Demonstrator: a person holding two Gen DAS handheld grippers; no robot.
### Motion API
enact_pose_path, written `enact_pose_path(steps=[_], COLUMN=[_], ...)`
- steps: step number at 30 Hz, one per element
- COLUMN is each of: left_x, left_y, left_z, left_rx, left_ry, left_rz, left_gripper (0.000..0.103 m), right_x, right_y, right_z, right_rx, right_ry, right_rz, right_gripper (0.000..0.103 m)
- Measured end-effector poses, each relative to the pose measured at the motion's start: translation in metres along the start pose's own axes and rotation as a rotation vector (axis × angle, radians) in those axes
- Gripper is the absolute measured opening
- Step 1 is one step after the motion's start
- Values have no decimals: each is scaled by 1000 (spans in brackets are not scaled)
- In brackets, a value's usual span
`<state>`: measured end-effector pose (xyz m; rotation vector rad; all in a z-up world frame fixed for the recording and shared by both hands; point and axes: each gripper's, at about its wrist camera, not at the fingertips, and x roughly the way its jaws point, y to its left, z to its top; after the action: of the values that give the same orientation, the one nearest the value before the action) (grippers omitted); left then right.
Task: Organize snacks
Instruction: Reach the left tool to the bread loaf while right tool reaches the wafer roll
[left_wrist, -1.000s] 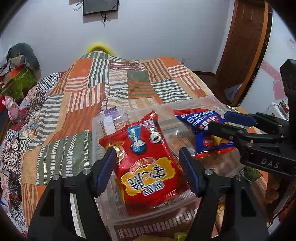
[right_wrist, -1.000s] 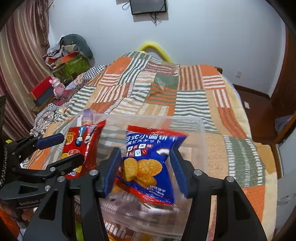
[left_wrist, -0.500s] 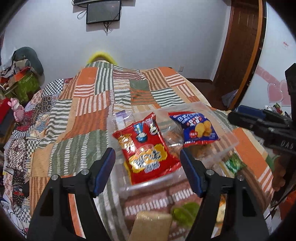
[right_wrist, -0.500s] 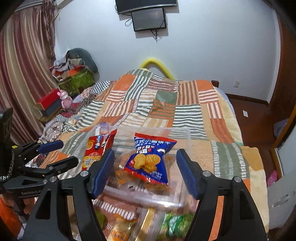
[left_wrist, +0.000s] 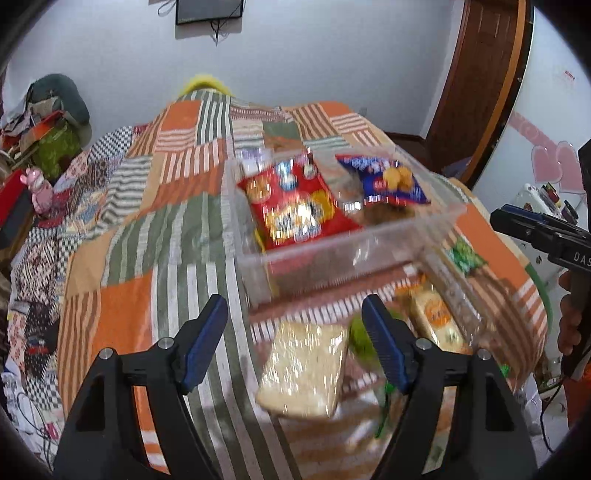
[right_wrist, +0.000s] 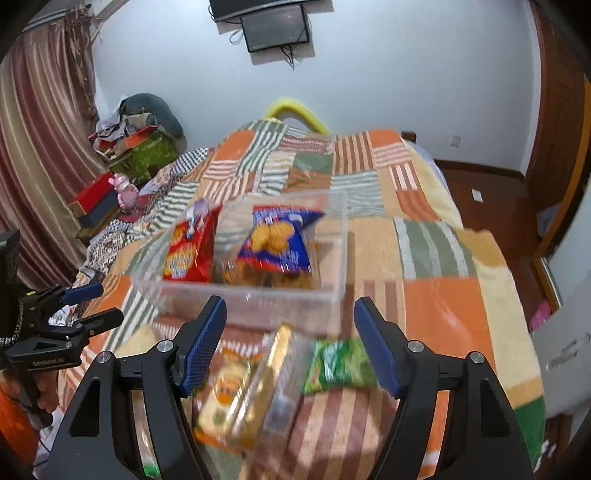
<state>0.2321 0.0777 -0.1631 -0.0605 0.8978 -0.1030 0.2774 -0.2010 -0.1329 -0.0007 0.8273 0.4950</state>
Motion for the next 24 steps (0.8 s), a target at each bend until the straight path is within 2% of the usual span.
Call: enact_pose_path(steps=[10,15,17,22,24], left_x=[21,35,41,52,55], left_y=[-1,-3,-2,0,0], left_z=[-35,-41,-42,-45,-45], left_rx=[-59,-55,-58,-71,-75], left_ry=[96,125,136,140,133], left_rz=[-47,-33,-30,-25,-18], left_gripper=[76,75,76,75,75], right_x=[12,26,31,43,45], right_y=[2,3,3,2,1], right_z=[-39,-48,-50,-52,-52], right_rx=[27,59,65,62,72], right_ry=[107,146,151,176,180], right_rz=[32,41,35,25,39], right_gripper=[69,68,66,52,50])
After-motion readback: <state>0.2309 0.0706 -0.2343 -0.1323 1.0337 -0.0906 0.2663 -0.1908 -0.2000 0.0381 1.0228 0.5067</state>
